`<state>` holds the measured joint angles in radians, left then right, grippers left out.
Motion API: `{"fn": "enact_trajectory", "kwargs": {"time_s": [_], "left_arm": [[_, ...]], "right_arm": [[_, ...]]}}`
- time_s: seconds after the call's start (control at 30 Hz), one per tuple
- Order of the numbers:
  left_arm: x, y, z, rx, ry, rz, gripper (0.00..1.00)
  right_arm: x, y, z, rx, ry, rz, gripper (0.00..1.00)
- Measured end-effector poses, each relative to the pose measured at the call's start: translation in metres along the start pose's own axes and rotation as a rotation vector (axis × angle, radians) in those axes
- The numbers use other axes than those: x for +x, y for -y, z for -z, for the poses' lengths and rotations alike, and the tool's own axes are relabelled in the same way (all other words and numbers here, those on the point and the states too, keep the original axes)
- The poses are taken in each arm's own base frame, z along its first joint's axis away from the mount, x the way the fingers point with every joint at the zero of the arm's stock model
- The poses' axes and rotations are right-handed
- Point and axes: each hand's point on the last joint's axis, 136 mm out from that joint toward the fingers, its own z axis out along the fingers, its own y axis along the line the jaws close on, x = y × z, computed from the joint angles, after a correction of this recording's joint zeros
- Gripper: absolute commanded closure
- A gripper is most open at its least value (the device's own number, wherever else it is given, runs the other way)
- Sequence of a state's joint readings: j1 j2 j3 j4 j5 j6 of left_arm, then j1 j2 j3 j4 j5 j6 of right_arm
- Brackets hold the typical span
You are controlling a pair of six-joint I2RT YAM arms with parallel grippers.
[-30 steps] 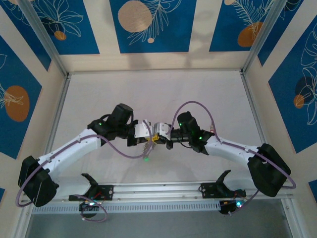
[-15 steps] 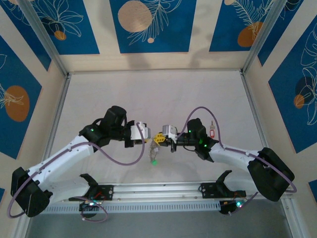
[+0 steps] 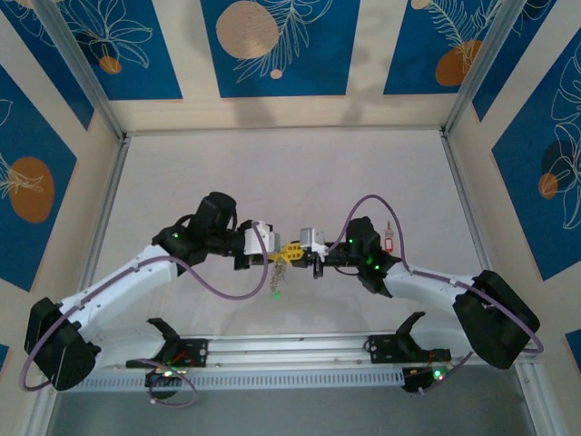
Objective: Put the keys on the keyring
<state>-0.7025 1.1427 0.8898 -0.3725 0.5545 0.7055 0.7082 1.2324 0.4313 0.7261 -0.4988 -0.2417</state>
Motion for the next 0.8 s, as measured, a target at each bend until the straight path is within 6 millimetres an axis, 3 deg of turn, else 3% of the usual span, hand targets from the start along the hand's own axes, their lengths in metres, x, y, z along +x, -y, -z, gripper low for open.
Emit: {"fn": "enact_trajectory", "kwargs": {"time_s": [0.27, 0.3, 0.37, 0.47, 0.6, 0.8], "left_arm": [[0.001, 0.003, -0.002, 0.017, 0.006, -0.002, 1.00], [0.001, 0.003, -0.002, 0.016, 0.008, -0.004, 1.00], [0.002, 0.003, -0.002, 0.014, 0.009, 0.002, 1.00], [0.009, 0.005, -0.003, 0.009, -0.005, 0.004, 1.00], [0.020, 0.004, -0.002, -0.007, -0.067, 0.008, 1.00], [0.034, -0.008, 0.000, -0.036, -0.226, 0.007, 1.00]], "right_arm": [[0.001, 0.001, 0.000, 0.000, -0.001, -0.009, 1.00], [0.001, 0.001, 0.000, -0.001, -0.002, -0.010, 1.00], [0.004, 0.001, -0.001, -0.001, -0.008, -0.016, 0.88], [0.009, 0.001, -0.005, -0.007, -0.028, -0.031, 0.84], [0.014, 0.005, -0.009, 0.020, -0.068, -0.029, 0.72], [0.022, 0.013, -0.011, 0.072, -0.115, -0.016, 0.72]]}}
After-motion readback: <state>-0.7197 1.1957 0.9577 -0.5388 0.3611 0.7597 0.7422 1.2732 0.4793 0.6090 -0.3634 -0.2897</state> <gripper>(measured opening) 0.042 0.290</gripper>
